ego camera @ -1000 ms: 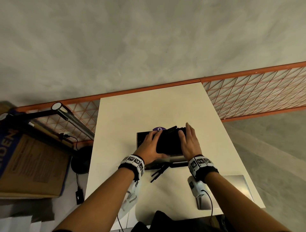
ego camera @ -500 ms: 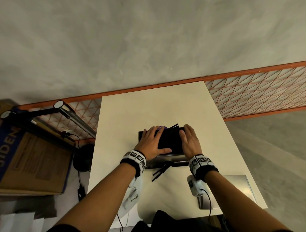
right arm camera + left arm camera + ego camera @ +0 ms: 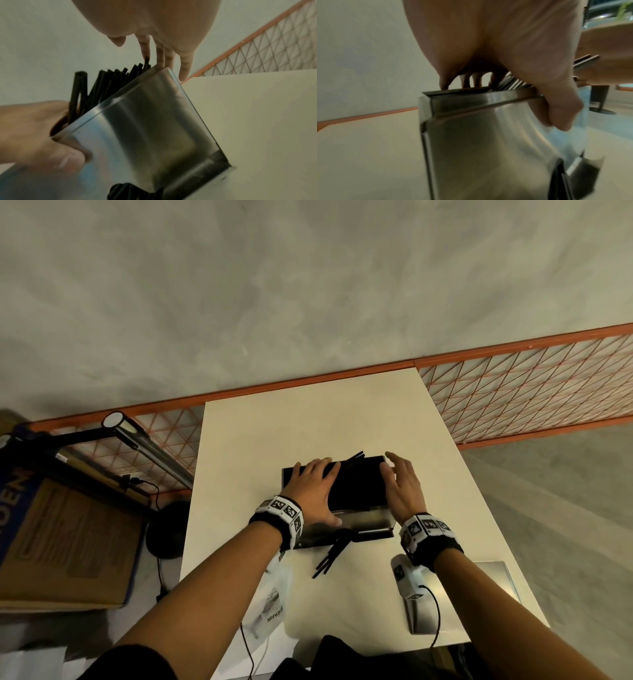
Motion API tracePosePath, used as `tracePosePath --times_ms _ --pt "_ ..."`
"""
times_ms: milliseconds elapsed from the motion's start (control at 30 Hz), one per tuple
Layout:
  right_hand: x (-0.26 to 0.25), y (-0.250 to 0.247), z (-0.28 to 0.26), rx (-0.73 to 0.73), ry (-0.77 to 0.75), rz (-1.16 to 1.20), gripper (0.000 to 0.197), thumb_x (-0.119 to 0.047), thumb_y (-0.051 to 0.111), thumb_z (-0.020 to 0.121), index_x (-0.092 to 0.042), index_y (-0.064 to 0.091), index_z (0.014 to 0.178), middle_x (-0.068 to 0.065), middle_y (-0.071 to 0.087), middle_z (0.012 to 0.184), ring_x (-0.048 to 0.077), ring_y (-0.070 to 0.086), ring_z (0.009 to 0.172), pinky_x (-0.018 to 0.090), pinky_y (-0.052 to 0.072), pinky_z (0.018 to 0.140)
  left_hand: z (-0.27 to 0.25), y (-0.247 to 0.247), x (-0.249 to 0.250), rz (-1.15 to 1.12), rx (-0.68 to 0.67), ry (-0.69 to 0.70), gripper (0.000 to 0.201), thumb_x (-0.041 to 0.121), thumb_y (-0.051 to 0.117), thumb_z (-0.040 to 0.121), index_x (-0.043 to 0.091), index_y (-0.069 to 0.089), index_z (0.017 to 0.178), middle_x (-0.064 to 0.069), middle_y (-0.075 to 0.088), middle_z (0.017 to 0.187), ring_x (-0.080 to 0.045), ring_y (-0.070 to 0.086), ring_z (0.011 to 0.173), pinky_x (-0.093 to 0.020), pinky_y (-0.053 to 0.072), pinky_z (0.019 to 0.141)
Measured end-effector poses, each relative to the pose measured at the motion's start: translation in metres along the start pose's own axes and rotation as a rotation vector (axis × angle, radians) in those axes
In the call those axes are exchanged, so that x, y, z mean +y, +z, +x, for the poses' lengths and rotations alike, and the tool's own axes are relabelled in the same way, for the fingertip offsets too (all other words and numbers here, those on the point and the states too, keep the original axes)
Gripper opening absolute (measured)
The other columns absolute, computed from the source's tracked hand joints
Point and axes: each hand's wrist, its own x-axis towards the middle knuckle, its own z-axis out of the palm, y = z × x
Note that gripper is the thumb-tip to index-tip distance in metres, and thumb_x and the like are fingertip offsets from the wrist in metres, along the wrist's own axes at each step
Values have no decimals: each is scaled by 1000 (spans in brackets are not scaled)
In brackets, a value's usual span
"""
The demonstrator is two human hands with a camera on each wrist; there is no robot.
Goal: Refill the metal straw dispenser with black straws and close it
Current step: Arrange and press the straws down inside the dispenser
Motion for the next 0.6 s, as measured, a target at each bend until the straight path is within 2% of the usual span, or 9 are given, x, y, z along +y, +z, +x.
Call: tracePosePath --times_ms 100,167,233,267,333,400,433,533,600 --pt "7 -6 -3 135 115 95 35 -38 45 100 -21 52 130 4 53 126 19 55 108 34 43 94 10 -9 -9 -34 -42 -9 129 78 71 70 21 5 165 -4 3 172 -28 5 158 -57 7 127" --pt "20 -4 -9 228 272 176 32 -44 48 90 -27 54 115 6 60 117 26 62 100 42 49 92 15 -11 -13 -51 -37 -19 127 78 70 72 21 7 165 -3 3 172 -27 6 158 -56 7 128" --pt "41 1 -18 250 473 193 28 -45 50 77 -25 56 96 8 67 101 32 65 91 50 53 86 19 -10 -15 -72 -23 -33 126 80 68 72 21 7 165 -2 3 172 -27 6 158 -56 8 127" --pt "52 6 -24 227 571 189 25 -42 52 75 -23 58 90 9 69 93 34 66 87 52 55 83 20 -9 -16 -87 -18 -42 126 80 67 71 22 7 165 -1 2 172 -26 6 158 -56 8 127" --pt "62 18 -41 87 733 235 21 -32 58 81 -12 63 86 13 69 86 33 67 78 50 58 77 23 -6 -17 -109 -9 -54 125 81 66 70 23 8 165 -1 2 172 -26 5 158 -56 7 127" --pt "67 36 -57 -109 836 335 24 -24 62 87 -2 66 94 14 68 91 29 64 77 41 55 71 24 -6 -18 -110 1 -54 124 81 65 70 23 9 165 0 3 171 -26 6 158 -55 7 127" --pt "67 45 -64 -195 855 363 28 -27 64 89 -2 67 102 12 67 96 27 64 82 39 52 73 24 -6 -19 -111 1 -52 124 81 65 70 23 10 165 0 4 171 -26 6 157 -55 8 127" --pt "59 72 -74 -362 816 419 44 -48 66 87 -14 62 114 1 65 111 23 60 106 44 46 90 26 -6 -20 -113 -1 -53 125 83 64 69 23 10 165 0 4 172 -25 7 157 -54 10 127" --pt "52 89 -74 -396 831 515 51 -56 68 82 -23 58 119 -5 62 116 23 56 114 48 42 93 27 -5 -20 -108 5 -56 125 83 63 68 24 10 165 1 5 172 -25 8 157 -54 11 127"
